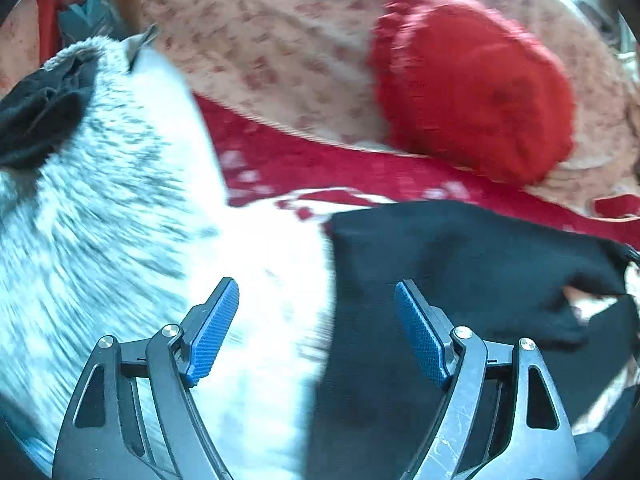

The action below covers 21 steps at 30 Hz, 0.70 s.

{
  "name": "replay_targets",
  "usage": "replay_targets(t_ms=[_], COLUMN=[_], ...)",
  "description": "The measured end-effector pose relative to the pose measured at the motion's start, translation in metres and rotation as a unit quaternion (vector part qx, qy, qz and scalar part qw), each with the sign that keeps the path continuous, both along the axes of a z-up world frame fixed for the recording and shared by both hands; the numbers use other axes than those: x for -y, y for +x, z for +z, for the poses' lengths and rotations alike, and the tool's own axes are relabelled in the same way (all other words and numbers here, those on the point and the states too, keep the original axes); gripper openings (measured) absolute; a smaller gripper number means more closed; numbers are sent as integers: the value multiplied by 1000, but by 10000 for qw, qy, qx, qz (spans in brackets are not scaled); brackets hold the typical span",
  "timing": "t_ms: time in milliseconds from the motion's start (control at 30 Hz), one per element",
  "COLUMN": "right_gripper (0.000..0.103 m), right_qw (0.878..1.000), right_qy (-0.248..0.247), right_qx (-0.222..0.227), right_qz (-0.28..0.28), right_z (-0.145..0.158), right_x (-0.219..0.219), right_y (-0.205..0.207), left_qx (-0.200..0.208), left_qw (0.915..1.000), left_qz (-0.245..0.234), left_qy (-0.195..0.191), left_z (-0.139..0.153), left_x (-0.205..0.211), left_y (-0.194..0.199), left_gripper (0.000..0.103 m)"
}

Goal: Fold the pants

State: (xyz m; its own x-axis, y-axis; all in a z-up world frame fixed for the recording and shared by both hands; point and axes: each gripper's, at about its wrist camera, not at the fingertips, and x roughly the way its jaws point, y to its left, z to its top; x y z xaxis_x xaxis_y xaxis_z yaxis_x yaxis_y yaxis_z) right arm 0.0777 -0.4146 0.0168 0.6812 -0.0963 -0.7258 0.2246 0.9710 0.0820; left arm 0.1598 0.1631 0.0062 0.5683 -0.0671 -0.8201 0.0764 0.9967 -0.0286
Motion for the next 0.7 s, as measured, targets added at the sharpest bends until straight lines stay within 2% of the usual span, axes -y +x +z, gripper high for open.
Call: replay_targets(t_ms=[100,233,300,400,433,533,633,700], right_gripper=[6,6,6,6,6,6,6,6], right_qw=[9999,9991,9986,9991,9992,9993,9992,9992], right_qy=[168,396,487,365,329,270,262,250], right_qx=[0,-118,-210,-236,-246,-274,-302,-307], right_qz=[-13,-56,-56,-28,-17,3,8,4], right_z=[-8,-16,-21,-22,-22,-23,-25,-24], right_x=[0,3,4,0,-1,-3,-3,-3], right_y=[-3,0,1,3,3,4,5,5], left_qx=[-233,-426,-686,-1112,-1293,-1528,-1460,-1411], left_qw=[9995,9925,9840,9711,9641,9519,9443,9426], left_qz=[-95,-761,-1022,-1010,-989,-1044,-968,-856], left_qy=[-215,-852,-1291,-1852,-2099,-2443,-2784,-2903], left_z=[-2,-8,-17,-28,-33,-42,-45,-45], left_x=[-14,-2,5,7,6,11,11,10], left_y=[27,52,66,81,85,90,95,97], left_gripper=[80,80,80,79,79,79,79,79])
